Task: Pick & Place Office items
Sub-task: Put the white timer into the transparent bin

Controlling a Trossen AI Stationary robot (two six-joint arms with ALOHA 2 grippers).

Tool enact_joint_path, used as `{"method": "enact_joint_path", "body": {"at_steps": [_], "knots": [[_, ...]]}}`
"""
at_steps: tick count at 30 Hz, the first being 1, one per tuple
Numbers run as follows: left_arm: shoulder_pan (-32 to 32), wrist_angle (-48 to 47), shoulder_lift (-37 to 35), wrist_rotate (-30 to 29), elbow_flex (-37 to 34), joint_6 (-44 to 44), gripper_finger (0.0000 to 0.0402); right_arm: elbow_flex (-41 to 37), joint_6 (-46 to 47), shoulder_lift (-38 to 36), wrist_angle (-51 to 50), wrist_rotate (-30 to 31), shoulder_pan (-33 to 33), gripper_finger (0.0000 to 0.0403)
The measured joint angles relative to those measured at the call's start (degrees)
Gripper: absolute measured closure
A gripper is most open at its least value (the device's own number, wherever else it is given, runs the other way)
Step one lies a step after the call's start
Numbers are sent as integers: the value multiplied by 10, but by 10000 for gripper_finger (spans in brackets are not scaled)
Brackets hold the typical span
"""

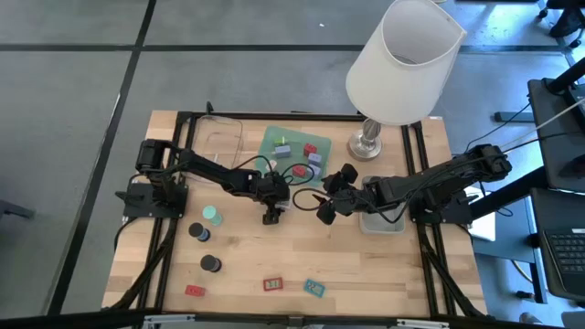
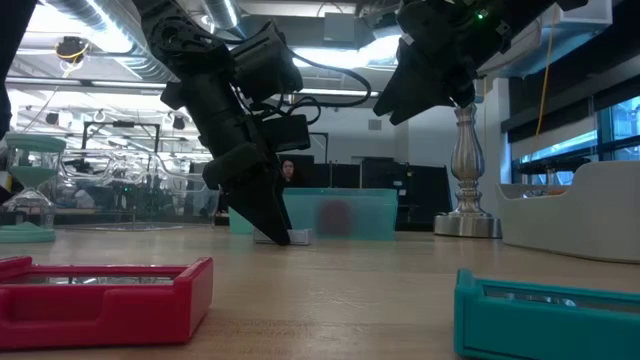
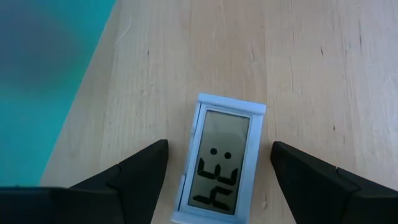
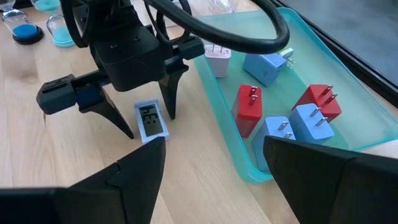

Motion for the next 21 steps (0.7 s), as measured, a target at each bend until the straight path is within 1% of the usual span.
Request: {"method": "enact_joint_path", "body": {"at_steps": [3, 5, 9, 12, 13, 17, 21], "knots": [[0, -1, -8, -1, 0, -18, 132, 0, -1, 0, 0, 0, 0, 127], [0, -1, -10, -2, 0, -29, 150, 0, -2, 0, 0, 0, 0, 127], [0, -3, -14, -5, -1, -46, 203, 0, -2, 0, 0, 0, 0, 127], [0, -3, -15, -5, -1, -76, 249, 0, -2, 0, 0, 0, 0, 127], [0, -3, -16, -4, -1, -90, 258, 0, -2, 0, 0, 0, 0, 127], [-2, -21, -39, 9, -4, -157, 261, 0, -2, 0, 0, 0, 0, 127], [-3, -51, -107, 6, -3, -190, 261, 0, -2, 0, -3, 0, 0, 127]]}}
